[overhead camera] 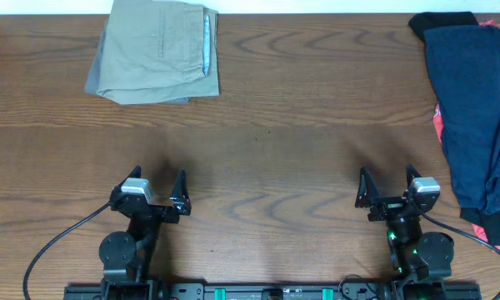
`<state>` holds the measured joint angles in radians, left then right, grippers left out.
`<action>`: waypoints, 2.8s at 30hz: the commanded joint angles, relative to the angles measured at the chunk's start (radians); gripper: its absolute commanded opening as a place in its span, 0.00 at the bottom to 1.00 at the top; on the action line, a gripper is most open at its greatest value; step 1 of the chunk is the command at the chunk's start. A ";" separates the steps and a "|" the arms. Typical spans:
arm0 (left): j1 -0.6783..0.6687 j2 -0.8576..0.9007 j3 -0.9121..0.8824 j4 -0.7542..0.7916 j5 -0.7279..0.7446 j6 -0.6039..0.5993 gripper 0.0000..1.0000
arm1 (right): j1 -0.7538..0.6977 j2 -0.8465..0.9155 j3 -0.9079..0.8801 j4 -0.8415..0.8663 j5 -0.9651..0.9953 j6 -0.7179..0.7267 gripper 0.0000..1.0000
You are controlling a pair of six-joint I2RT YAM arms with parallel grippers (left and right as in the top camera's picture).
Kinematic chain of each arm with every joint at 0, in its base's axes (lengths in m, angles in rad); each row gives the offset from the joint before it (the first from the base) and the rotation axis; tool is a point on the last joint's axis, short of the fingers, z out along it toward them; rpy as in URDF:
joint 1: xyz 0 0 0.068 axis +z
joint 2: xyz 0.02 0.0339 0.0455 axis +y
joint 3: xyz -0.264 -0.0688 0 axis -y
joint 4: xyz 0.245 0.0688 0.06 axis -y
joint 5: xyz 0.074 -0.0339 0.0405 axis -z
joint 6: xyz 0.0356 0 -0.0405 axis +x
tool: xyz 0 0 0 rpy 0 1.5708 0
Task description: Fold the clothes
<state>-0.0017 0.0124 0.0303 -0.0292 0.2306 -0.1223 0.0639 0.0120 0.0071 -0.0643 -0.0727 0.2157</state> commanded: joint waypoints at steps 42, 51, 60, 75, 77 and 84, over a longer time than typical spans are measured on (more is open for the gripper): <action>0.003 0.000 -0.026 -0.018 0.013 0.017 0.98 | -0.006 -0.002 -0.002 -0.003 -0.006 -0.014 0.99; 0.003 0.000 -0.026 -0.018 0.013 0.017 0.98 | -0.006 -0.002 -0.002 -0.004 -0.006 -0.014 0.99; 0.003 0.000 -0.026 -0.018 0.013 0.017 0.98 | -0.006 -0.002 -0.002 -0.004 -0.006 -0.014 0.99; 0.003 0.000 -0.026 -0.018 0.013 0.017 0.98 | -0.005 -0.002 -0.002 0.074 -0.156 0.272 0.99; 0.003 0.000 -0.026 -0.018 0.013 0.017 0.98 | -0.006 -0.002 -0.002 0.068 -0.292 0.439 0.99; 0.003 0.000 -0.026 -0.018 0.013 0.017 0.98 | -0.006 -0.002 -0.002 0.085 -0.346 0.574 0.99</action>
<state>-0.0017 0.0124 0.0303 -0.0292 0.2306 -0.1223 0.0639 0.0128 0.0071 0.0086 -0.3603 0.6773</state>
